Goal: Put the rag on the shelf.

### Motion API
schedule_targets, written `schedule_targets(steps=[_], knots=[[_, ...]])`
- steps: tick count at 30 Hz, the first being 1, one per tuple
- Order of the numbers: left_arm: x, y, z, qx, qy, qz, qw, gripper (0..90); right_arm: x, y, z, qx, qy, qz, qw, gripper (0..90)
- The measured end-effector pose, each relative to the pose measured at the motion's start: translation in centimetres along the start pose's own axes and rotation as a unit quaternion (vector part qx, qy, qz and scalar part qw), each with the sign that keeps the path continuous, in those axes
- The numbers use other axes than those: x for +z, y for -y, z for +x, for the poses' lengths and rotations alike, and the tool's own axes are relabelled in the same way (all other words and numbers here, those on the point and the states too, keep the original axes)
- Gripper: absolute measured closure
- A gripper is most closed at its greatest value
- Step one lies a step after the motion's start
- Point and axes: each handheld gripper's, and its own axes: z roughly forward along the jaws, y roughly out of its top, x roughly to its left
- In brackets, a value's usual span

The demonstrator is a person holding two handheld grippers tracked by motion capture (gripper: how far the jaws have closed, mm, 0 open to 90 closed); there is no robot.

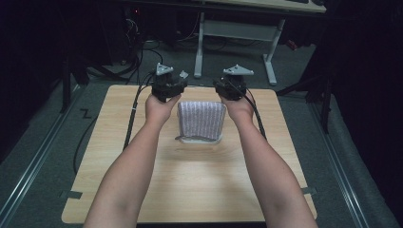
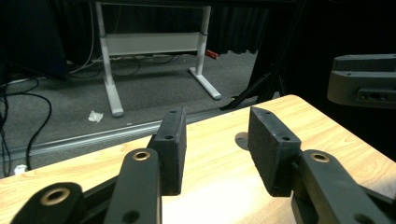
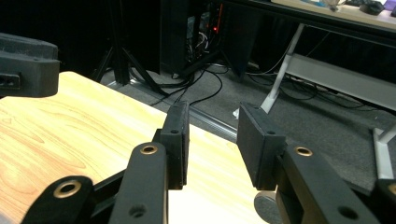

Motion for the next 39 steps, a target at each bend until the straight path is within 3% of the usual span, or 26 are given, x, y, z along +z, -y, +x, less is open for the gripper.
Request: schedule_targets(steps=[8, 14, 21, 28, 36, 39], knots=[[-0.4, -0.2, -0.2, 0.002, -0.003, 0.0, 1.0, 54.0, -0.7, -0.4, 0.3, -0.005, -0.002, -0.01, 0.9999, 64.1], [-2.5, -0.4, -0.9, 0.017, -0.016, -0.016, 0.9996, 52.9, -2.3, -0.5, 0.8, -0.007, 0.0, -0.016, 0.9998, 62.7], [-5.1, -0.2, -1.7, 0.022, -0.013, -0.027, 0.9993, 51.9, -4.9, 0.3, 1.3, -0.012, -0.004, -0.032, 0.9994, 64.5], [-7.7, 1.0, -2.6, 0.032, -0.004, -0.029, 0.9991, 53.7, -7.9, 1.4, 1.9, -0.008, 0.009, -0.038, 0.9992, 66.8], [-10.1, 2.4, -2.6, 0.026, 0.001, -0.03, 0.9992, 52.8, -10.1, 2.4, 1.7, -0.027, 0.021, -0.043, 0.9985, 58.0], [-10.7, 3.0, -2.5, 0.038, -0.001, -0.024, 0.999, 52.4, -10.4, 2.8, 1.4, -0.034, 0.019, -0.038, 0.9985, 55.3]])
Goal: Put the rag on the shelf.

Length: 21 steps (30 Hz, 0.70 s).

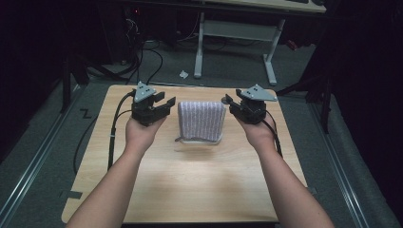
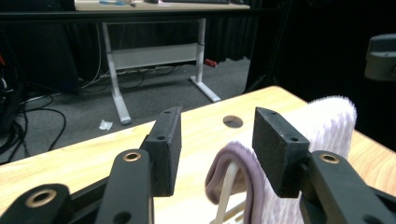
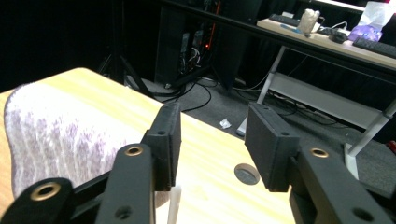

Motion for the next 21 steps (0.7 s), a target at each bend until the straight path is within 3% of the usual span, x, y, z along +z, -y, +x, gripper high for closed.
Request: schedule_targets(steps=[4, 7, 11, 14, 17, 19, 21], knots=[[0.2, 0.8, 0.4, -0.009, 0.002, 0.009, 0.9999, 52.6, 0.0, 0.7, -0.1, 0.0, -0.002, 0.011, 0.9999, 53.6], [0.5, 1.7, 0.6, -0.005, 0.0, 0.02, 0.9998, 52.2, 0.1, 1.6, 0.0, -0.005, -0.003, 0.021, 0.9998, 52.4], [0.7, 2.8, 0.8, -0.012, 0.0, 0.029, 0.9995, 51.8, 0.2, 3.0, -0.3, 0.006, -0.009, 0.032, 0.9994, 51.8], [1.1, 4.4, 0.9, -0.019, 0.005, 0.042, 0.9989, 51.4, 0.4, 3.8, -0.3, 0.007, -0.012, 0.055, 0.9984, 49.0], [1.4, 5.6, 0.9, -0.017, 0.005, 0.057, 0.9982, 51.4, 0.4, 4.9, -0.3, 0.007, -0.012, 0.05, 0.9987, 48.9], [1.5, 6.5, 0.8, -0.016, 0.006, 0.065, 0.9977, 51.3, 0.5, 5.3, -0.3, 0.013, -0.022, 0.069, 0.9973, 46.5], [1.5, 7.3, 0.8, -0.014, 0.006, 0.074, 0.9971, 51.1, 0.4, 6.1, -0.3, 0.016, -0.022, 0.065, 0.9975, 48.0]])
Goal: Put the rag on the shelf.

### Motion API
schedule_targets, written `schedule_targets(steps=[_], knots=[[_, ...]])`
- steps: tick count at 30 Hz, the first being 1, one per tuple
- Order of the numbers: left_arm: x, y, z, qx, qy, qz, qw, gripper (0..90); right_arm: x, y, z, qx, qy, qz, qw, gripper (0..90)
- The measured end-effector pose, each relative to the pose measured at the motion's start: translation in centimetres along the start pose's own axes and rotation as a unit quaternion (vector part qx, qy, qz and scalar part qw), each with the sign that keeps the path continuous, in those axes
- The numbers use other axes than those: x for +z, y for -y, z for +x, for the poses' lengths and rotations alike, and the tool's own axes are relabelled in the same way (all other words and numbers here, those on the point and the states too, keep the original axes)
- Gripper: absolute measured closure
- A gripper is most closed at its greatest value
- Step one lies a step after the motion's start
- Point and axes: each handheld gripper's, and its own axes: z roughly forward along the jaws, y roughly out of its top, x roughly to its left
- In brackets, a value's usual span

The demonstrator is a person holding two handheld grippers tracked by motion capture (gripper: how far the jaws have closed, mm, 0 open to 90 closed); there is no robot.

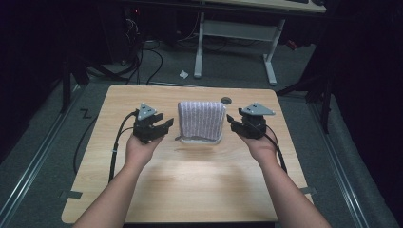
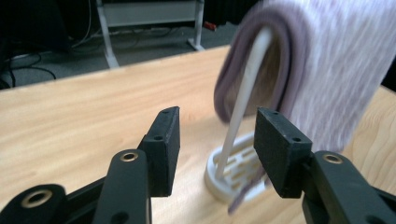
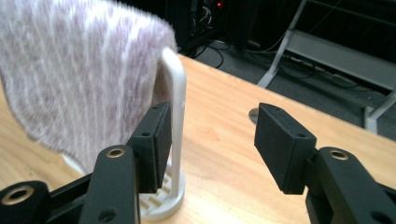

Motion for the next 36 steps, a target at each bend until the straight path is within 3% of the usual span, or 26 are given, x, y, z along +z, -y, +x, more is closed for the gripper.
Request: schedule_targets(steps=[7, 8, 9, 12, 13, 17, 19, 20, 22, 25, 26, 28, 31, 33, 36], knots=[[-0.1, 2.8, -0.7, 0.009, 0.014, 0.024, 0.9996, 50.8, -0.3, 2.6, 0.1, 0.011, -0.005, 0.016, 0.9998, 47.3], [-0.4, 3.9, -1.1, 0.005, 0.021, 0.025, 0.9995, 50.7, -0.6, 3.8, 0.3, 0.013, -0.006, 0.021, 0.9997, 47.2], [-0.4, 3.9, -1.1, 0.005, 0.021, 0.025, 0.9995, 50.6, -0.7, 4.4, 0.3, 0.013, -0.008, 0.027, 0.9995, 47.0], [-1.0, 6.3, -1.8, 0.014, 0.025, 0.046, 0.9985, 50.4, -1.2, 6.3, 0.8, 0.01, -0.006, 0.037, 0.9992, 46.7], [-1.0, 6.3, -1.8, 0.014, 0.025, 0.046, 0.9985, 50.1, -1.4, 7.0, 1.0, 0.006, -0.008, 0.041, 0.9991, 46.5], [-2.0, 10.2, -2.6, 0.009, 0.04, 0.077, 0.9962, 49.7, -2.7, 9.8, 2.1, 0.001, -0.011, 0.054, 0.9985, 45.9], [-2.9, 11.6, -2.9, 0.012, 0.041, 0.076, 0.9962, 49.8, -3.5, 11.0, 2.7, 0.001, -0.013, 0.059, 0.9982, 45.7], [-3.5, 12.2, -3.0, 0.003, 0.043, 0.072, 0.9965, 49.5, -4.0, 11.5, 2.9, 0.001, -0.013, 0.06, 0.9981, 45.5], [-5.0, 12.7, -3.4, -0.014, 0.049, 0.078, 0.9957, 49.1, -5.0, 12.6, 3.3, 0.002, -0.013, 0.059, 0.9982, 44.4], [-7.2, 13.2, -4.1, -0.006, 0.03, 0.077, 0.9965, 48.0, -7.1, 14.8, 3.8, 0.018, -0.006, 0.039, 0.999, 48.7], [-7.5, 13.4, -4.2, -0.003, 0.028, 0.083, 0.9962, 48.0, -7.3, 15.0, 3.9, 0.013, -0.016, 0.052, 0.9984, 46.3], [-7.5, 14.0, -4.2, 0.003, 0.021, 0.094, 0.9954, 48.2, -7.5, 15.2, 4.0, -0.003, -0.007, 0.059, 0.9983, 47.2], [-7.3, 14.2, -3.8, -0.017, 0.021, 0.1, 0.9947, 48.1, -7.1, 15.2, 3.5, 0.025, -0.019, 0.063, 0.9975, 46.6], [-7.4, 14.2, -3.7, -0.027, 0.025, 0.093, 0.995, 48.1, -6.9, 15.1, 3.5, 0.024, -0.02, 0.064, 0.9975, 46.6], [-7.6, 14.2, -3.7, -0.023, 0.024, 0.09, 0.9954, 46.4, -6.7, 15.2, 3.6, 0.022, -0.024, 0.069, 0.9971, 46.6]])
